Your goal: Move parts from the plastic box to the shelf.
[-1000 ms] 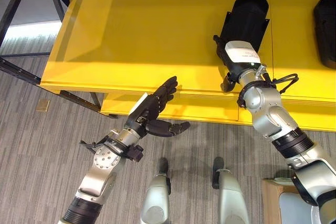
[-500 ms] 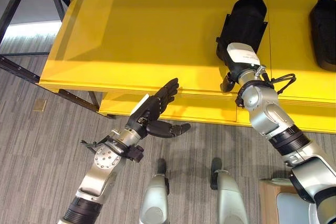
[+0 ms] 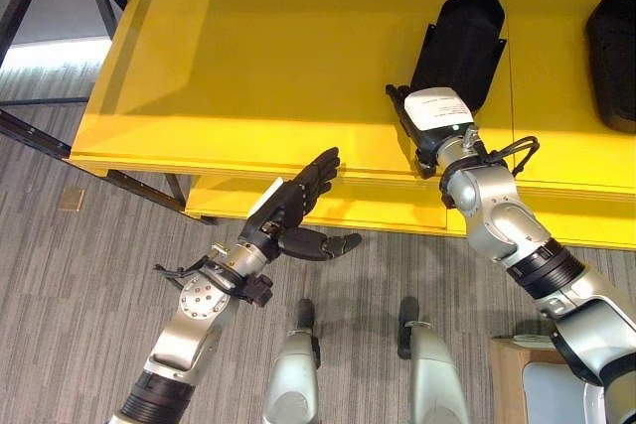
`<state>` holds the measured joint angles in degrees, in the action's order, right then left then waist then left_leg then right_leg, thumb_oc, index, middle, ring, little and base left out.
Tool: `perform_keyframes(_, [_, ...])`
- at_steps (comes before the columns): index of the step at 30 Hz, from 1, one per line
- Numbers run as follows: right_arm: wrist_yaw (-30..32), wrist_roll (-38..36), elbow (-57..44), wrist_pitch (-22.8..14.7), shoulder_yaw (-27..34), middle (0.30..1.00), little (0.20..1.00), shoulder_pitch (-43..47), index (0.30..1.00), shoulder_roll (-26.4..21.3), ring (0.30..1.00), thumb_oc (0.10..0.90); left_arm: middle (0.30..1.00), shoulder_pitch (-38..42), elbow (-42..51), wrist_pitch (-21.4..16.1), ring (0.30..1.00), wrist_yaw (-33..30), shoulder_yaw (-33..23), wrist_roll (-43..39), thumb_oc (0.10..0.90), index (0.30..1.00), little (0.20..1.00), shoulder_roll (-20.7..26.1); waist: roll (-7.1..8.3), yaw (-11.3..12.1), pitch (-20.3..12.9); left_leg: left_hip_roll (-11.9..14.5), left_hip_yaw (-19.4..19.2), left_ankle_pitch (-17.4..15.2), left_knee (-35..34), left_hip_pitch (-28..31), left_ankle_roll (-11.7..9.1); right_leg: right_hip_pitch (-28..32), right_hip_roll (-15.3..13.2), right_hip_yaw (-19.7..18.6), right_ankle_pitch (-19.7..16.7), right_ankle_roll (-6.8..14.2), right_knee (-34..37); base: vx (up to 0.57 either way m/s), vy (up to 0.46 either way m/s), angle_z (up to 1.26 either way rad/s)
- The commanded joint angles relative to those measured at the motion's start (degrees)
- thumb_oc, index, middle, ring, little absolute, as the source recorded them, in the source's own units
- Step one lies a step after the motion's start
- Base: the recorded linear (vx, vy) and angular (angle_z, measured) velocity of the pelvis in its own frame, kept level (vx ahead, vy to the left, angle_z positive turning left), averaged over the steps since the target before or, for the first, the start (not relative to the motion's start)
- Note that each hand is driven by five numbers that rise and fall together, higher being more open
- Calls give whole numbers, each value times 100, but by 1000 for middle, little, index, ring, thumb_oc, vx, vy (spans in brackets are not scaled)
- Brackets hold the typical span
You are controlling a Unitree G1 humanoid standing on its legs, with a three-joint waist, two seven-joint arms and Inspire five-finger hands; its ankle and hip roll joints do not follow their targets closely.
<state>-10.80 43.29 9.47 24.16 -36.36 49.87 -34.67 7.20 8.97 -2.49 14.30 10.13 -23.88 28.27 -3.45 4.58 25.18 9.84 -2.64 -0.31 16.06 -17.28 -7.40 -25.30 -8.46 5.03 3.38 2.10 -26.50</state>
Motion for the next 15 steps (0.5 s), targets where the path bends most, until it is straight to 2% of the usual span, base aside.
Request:
perform_keyframes(1, [-112,0,69,-101,-332,1000,1000,-65,1000,397,1000,900,1000,226,703,-595,1000,-7,-61,49,900,1000,1000,169,177,125,65,-476,181,-106,178,-21,543,496,355,-59,430,-94,-135,0,0,0])
perform_keyframes(6, [-286,240,146,-245,-394,1000,1000,-20,1000,345,1000,900,1000,221,683,-607,1000,65,-102,33,900,1000,1000,195,189,149,55,-467,178,-103,195,-41,542,491,354,-42,431,-88,-150,0,0,0])
perform_keyframes(10, [-392,125,78,-261,-460,1000,1000,-59,1000,316,1000,900,1000,209,692,-608,1000,59,-97,44,900,1000,1000,195,199,143,49,-452,173,-98,202,-44,532,498,359,-33,433,-85,-151,0,0,0])
perform_keyframes(15, [-475,-560,7,-92,-489,1000,1000,-147,1000,422,1000,900,1000,221,745,-564,1000,70,-92,53,900,1000,1000,213,231,139,56,-435,148,-114,215,-19,544,533,365,-37,432,-96,-131,0,0,0])
